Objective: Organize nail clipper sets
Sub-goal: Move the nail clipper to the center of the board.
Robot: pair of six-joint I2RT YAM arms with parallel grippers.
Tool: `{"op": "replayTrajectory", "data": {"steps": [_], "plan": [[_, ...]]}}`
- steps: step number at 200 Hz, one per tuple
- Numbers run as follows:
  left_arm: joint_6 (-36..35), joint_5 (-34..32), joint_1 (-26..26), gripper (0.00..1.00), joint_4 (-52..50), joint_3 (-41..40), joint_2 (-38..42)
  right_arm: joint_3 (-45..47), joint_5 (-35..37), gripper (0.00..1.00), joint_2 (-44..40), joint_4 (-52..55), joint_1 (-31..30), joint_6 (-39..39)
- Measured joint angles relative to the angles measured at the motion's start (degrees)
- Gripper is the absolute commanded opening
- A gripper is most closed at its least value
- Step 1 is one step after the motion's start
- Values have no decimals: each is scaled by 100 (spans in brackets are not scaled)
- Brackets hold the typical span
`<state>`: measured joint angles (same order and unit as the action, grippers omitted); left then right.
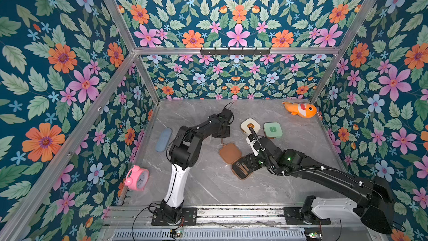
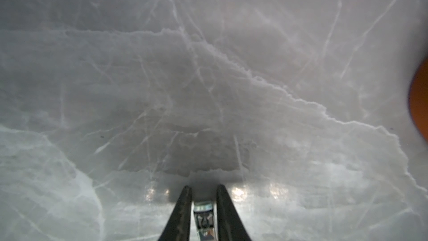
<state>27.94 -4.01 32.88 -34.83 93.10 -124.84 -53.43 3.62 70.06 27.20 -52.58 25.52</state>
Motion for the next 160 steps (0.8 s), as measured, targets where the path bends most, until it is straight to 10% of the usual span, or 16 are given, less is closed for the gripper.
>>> {"op": "replayTrajectory", "data": {"steps": [160], "plan": [[-63,280,-363,0,1008,-2402,1539,-79,103,52,350,28,31,105]]}}
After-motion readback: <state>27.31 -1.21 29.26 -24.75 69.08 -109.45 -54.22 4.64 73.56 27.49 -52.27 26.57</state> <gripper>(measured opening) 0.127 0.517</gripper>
